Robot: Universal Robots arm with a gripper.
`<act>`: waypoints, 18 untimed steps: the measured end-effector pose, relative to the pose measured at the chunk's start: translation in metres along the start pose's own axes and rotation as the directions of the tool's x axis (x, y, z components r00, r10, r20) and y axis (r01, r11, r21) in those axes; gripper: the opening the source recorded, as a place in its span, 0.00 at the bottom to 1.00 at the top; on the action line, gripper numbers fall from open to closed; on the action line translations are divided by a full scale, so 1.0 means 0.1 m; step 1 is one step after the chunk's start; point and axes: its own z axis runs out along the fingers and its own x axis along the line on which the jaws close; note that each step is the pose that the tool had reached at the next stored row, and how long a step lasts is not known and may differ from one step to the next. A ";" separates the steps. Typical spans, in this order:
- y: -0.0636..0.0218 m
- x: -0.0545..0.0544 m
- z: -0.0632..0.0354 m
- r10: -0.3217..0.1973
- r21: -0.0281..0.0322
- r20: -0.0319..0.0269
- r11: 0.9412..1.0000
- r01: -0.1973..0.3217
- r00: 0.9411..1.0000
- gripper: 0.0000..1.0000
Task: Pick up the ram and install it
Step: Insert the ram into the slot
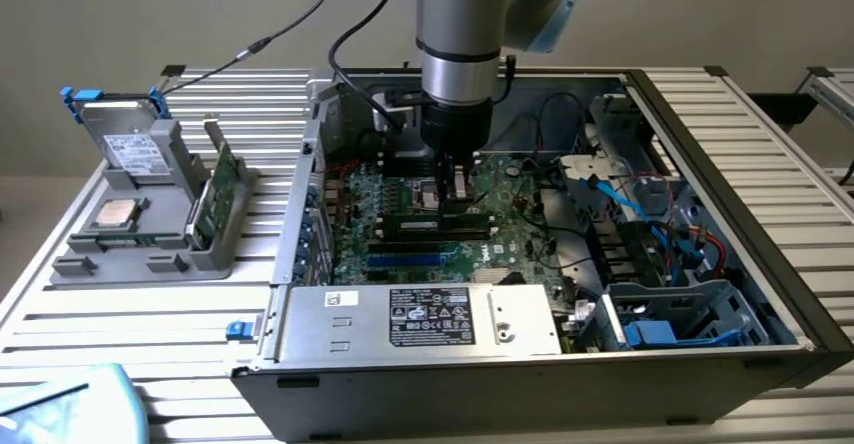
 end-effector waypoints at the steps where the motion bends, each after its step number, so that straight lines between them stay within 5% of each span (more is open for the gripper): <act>1: 0.000 0.00 0.002 0.000 0.000 0.000 1.000 0.000 1.000 0.14; 18: -0.004 0.00 0.016 0.001 0.000 0.001 1.000 -0.001 1.000 0.14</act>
